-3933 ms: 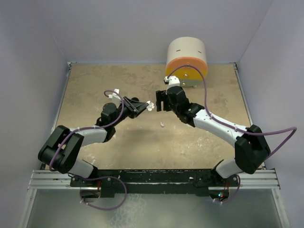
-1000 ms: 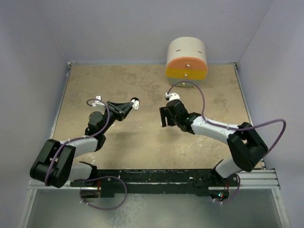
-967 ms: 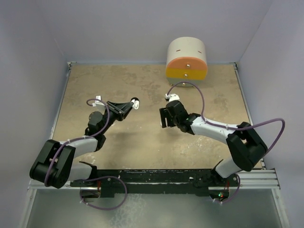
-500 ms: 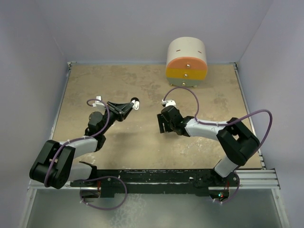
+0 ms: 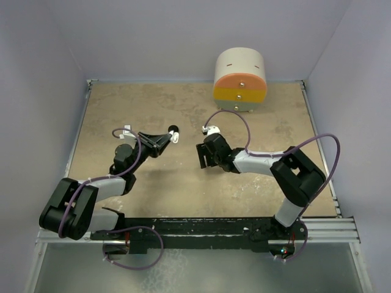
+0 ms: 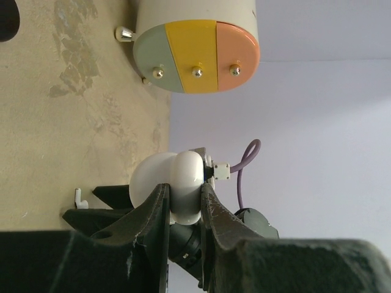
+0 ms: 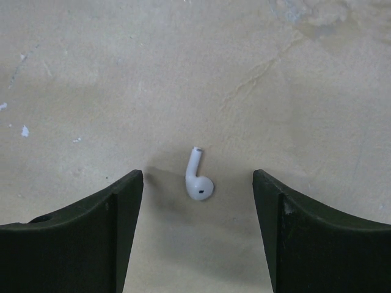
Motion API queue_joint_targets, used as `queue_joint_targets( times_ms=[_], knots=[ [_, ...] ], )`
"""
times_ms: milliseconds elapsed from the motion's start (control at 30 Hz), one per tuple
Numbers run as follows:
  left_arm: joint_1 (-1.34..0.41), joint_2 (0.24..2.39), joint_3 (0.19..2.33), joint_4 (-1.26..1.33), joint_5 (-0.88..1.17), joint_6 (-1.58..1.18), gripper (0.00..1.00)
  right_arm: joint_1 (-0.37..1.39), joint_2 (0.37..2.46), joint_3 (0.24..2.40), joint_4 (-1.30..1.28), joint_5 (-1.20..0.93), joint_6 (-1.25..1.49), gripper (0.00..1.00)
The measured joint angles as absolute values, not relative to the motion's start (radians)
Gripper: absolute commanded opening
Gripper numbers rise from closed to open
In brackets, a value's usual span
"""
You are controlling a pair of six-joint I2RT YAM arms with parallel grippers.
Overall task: Insert the wireless bluetooth earbuds into the charging case
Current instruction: Pick up the earbud from the center of the board.
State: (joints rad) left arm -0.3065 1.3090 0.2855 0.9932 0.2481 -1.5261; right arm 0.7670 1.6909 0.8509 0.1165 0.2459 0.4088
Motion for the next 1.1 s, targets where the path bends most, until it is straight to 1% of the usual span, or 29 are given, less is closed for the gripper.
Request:
queue_joint_targets(
  times_ms=[233, 833, 1100],
  knots=[
    [-0.299, 1.309, 0.282, 0.994, 0.251, -1.526, 0.0, 0.767, 1.733, 0.881, 0.171, 0.218, 0.376, 0.72],
    [-0.294, 1.308, 0.272, 0.992, 0.251, -1.526, 0.0, 0.826, 1.744, 0.881, 0.22, 0.087, 0.307, 0.71],
    [-0.288, 1.288, 0.267, 0.983, 0.25, -1.526, 0.0, 0.852, 1.744, 0.881, 0.218, 0.079, 0.303, 0.71]
  ],
)
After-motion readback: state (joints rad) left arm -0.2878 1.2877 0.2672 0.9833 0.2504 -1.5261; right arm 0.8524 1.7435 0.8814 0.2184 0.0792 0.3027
